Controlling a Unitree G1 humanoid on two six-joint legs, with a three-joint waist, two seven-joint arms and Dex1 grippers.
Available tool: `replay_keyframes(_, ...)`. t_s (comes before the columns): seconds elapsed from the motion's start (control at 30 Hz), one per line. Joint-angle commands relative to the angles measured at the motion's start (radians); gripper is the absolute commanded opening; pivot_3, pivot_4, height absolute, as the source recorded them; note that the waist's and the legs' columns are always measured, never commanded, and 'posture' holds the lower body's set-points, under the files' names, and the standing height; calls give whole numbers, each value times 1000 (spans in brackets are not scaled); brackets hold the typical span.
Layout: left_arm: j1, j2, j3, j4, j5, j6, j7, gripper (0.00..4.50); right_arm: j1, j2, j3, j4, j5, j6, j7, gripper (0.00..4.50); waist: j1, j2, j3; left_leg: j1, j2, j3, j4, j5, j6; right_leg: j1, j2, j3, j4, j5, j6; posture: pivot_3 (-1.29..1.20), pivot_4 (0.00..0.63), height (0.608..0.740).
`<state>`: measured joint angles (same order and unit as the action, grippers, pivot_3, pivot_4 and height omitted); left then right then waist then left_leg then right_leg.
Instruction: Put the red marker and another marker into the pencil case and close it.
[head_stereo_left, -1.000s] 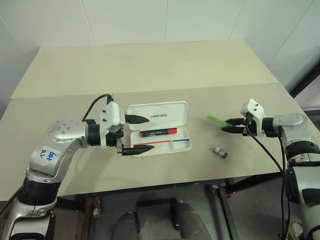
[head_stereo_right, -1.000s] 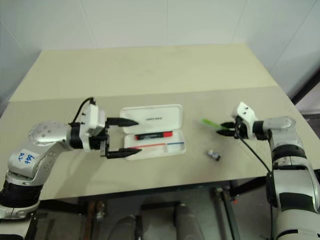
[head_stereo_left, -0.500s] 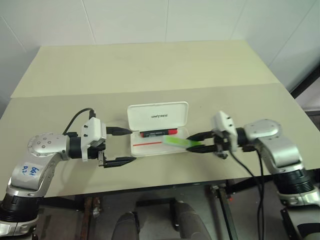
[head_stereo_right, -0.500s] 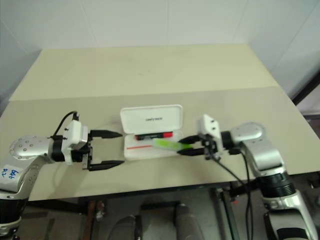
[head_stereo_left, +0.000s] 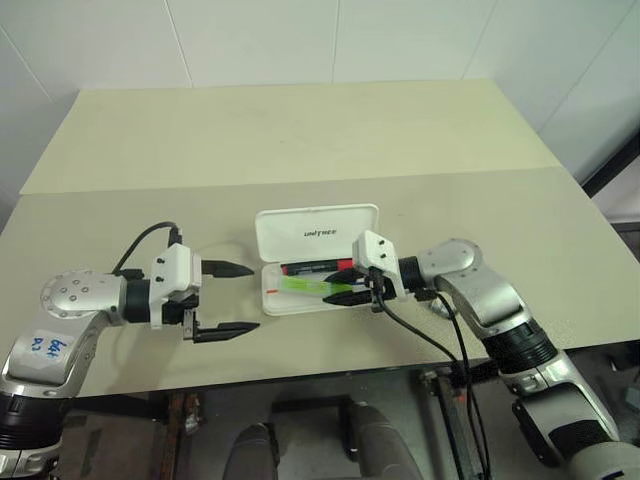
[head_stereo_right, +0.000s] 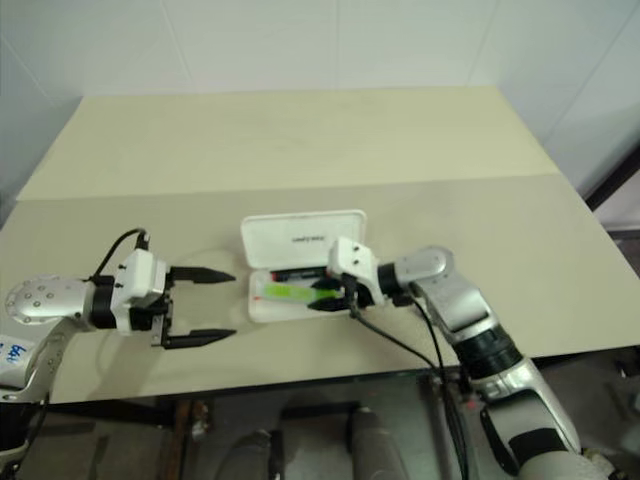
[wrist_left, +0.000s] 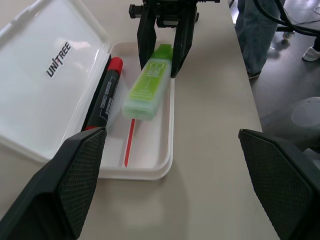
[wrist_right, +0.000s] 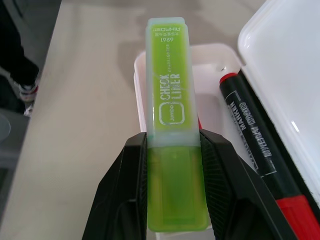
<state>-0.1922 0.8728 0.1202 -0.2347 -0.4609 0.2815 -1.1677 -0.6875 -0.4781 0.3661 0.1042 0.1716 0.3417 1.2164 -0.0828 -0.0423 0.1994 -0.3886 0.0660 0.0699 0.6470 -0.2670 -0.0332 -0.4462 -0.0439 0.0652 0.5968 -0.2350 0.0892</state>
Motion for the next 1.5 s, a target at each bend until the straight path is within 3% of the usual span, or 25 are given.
replay_keyframes(0.03, 12, 12, 26, -19, 2, -19, -1, 4500, -48, 15, 32, 55, -33, -91, 45, 1094, 0, 0, 0, 0, 0, 0, 0, 0, 0, 0, 0, 0, 0, 0, 0, 0, 150, 740)
replay_keyframes(0.63, 34, 1, 24, -52, -3, -14, 35, 4500, -149, 106, 55, 233, -98, -213, 101, 1094, -1, 0, 0, 2, 1, -2, 1, 0, 0, 0, 0, -2, 6, -2, -3, 0, 150, 740)
replay_keyframes(0.67, 32, 0, 22, -52, -3, -14, 37, 4500, -151, 109, 52, 235, -102, -219, 95, 1824, -2, 0, 0, 2, 1, -2, 1, 0, 0, 0, 0, -2, 6, -2, -3, 0, 150, 740)
replay_keyframes(0.7, 32, -1, 21, -53, -4, -14, 37, 4500, -152, 111, 50, 233, -104, -223, 92, 2123, -1, 0, 0, 2, 1, -2, 1, 0, 0, 0, 0, -2, 6, -2, -3, 0, 150, 740)
replay_keyframes(0.9, 19, -1, 13, -41, -3, -17, 33, 4500, -159, 109, 33, 210, -90, -208, 100, 2123, -1, 0, 0, 2, 1, -2, 1, 0, 0, 0, 0, -2, 6, -2, -3, 0, 150, 740)
replay_keyframes(1.07, 5, -4, 3, -36, -2, -18, 30, 4500, -151, 81, -21, 104, -25, -112, 105, 2123, 0, 0, 0, 1, 1, -2, 1, 0, 0, 0, 0, -3, 6, -2, -3, 0, 150, 740)
replay_keyframes(1.3, -19, -25, -27, -38, -7, -14, 25, 4500, -18, -69, -149, -190, 93, 108, 64, 2123, 10, 0, 0, 1, 1, -2, 0, -1, -1, -1, 0, -3, 5, -3, -3, 0, 150, 740)
replay_keyframes(1.4, -28, -38, -38, -42, -11, -8, 23, 4500, 88, -148, -247, -316, 143, 172, 20, 2749, 23, 0, 0, 0, 1, -3, 0, -2, -2, -1, 0, -3, 4, -4, -4, 0, 150, 740)
replay_keyframes(1.5, -37, -52, -46, -44, -19, 0, 28, 4500, 198, -216, -340, -412, 188, 232, -25, 3785, 28, 0, 0, 0, 1, -2, 1, -2, -3, 0, 0, -3, 3, -4, -3, 0, 150, 740)
